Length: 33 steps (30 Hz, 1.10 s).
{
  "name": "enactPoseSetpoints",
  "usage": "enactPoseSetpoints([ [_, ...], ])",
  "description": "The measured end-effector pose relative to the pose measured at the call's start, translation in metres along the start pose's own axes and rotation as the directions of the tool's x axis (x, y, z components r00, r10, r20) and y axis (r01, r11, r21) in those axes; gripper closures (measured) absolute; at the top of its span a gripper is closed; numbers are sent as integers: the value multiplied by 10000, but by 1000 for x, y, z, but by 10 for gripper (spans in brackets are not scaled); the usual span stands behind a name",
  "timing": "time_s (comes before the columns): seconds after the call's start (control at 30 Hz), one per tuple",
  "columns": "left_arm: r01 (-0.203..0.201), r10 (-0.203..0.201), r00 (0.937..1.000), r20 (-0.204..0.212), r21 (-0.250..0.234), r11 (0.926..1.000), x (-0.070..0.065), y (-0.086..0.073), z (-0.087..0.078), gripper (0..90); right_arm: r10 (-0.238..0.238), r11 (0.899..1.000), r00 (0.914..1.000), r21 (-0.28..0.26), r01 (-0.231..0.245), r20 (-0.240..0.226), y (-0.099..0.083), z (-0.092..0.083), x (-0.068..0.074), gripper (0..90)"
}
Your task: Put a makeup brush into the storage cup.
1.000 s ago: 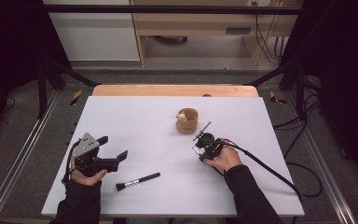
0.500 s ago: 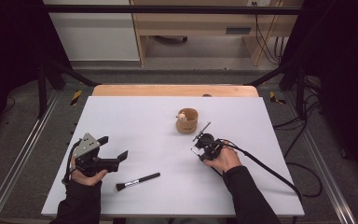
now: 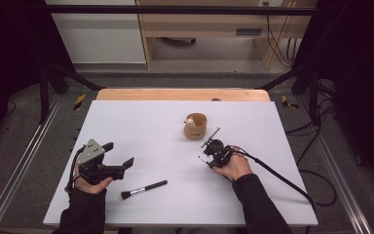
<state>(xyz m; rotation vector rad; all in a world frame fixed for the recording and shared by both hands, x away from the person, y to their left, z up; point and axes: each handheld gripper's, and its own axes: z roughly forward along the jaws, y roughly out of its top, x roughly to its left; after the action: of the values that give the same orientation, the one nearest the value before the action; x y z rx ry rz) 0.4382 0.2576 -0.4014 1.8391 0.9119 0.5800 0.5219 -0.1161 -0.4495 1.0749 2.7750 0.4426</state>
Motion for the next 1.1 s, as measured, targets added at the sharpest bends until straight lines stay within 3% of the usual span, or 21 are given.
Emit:
enactPoseSetpoints([
  [0.13, -10, 10, 10000, -13, 9, 10000, 0, 0, 0, 71, 210, 9998, 9998, 12, -210, 22, 0, -1, 1, 860],
  [0.27, 27, -27, 10000, -29, -18, 10000, 1, 0, 0, 71, 129, 9998, 9999, -123, -127, 95, -1, -5, -1, 860],
  [0.57, 14, -14, 10000, -21, -8, 10000, 0, 0, 0, 72, 102, 9956, 9999, -932, -107, -57, -5, -28, -2, 860],
  [0.87, -9, 9, 10000, -19, 2, 10000, 0, 0, 0, 71, 324, 9844, 9994, -1726, -343, -141, -9, -42, 1, 860],
  [1.1, -8, 8, 10000, -24, 8, 10000, 0, 0, 0, 71, 462, 9683, 9989, -2455, -465, -73, -13, -53, 1, 860],
])
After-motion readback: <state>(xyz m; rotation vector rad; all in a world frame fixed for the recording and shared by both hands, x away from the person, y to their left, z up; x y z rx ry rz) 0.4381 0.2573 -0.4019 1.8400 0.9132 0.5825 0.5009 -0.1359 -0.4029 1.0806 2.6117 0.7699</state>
